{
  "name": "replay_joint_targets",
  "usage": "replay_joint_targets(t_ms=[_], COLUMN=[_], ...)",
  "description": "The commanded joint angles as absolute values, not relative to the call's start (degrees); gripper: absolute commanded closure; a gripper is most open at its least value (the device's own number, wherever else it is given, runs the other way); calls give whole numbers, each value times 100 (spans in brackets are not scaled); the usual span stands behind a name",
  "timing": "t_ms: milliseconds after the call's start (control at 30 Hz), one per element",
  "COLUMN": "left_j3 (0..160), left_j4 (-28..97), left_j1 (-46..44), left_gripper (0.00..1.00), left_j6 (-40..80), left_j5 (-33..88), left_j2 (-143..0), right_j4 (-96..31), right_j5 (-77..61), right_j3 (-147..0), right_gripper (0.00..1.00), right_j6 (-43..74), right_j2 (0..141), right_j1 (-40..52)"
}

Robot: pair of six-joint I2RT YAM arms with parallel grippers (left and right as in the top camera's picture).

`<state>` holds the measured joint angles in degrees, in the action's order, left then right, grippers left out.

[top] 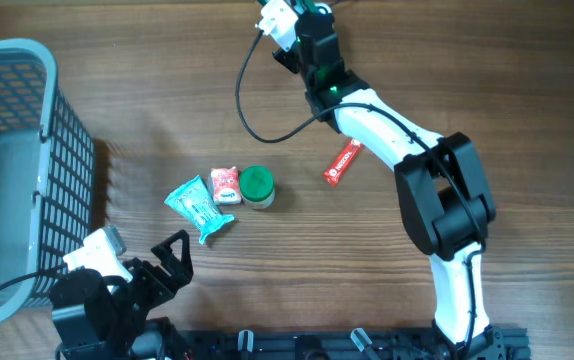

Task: Scan the item barcode
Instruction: 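Carry the gloves pack to the table's right edge and release it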

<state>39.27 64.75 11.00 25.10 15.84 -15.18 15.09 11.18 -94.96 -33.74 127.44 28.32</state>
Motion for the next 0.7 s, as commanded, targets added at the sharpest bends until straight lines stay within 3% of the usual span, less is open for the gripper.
replay_joint_targets(t_ms=[0,100,200,367,533,667], left_j3=[3918,3918,3918,3918,3918,3918], left_j4=[6462,6462,6462,6462,6462,6462], left_j1=[1109,1109,1109,1109,1109,1109], left_gripper=[0,0,0,0,0,0], left_j6=[2399,2399,2399,2399,2399,2401], left_j5=[1647,1647,1647,1647,1647,1647], left_j2=[-1507,-1507,-1507,-1507,-1507,-1507], right_j4=[1551,1350,1083,-620,-3033,-3269], right_j5=[1116,1146,2117,3288,3463,1973], right_j3=[-9741,-9754,-9957,-10134,-10123,-10038], right_gripper=[96,96,96,96,96,96], right_j6=[-3168,-2941,-2515,-1608,891,1048], right_j2=[12790,12779,12551,11434,10958,11633], right_j1=[2849,2840,2829,2359,314,-1444])
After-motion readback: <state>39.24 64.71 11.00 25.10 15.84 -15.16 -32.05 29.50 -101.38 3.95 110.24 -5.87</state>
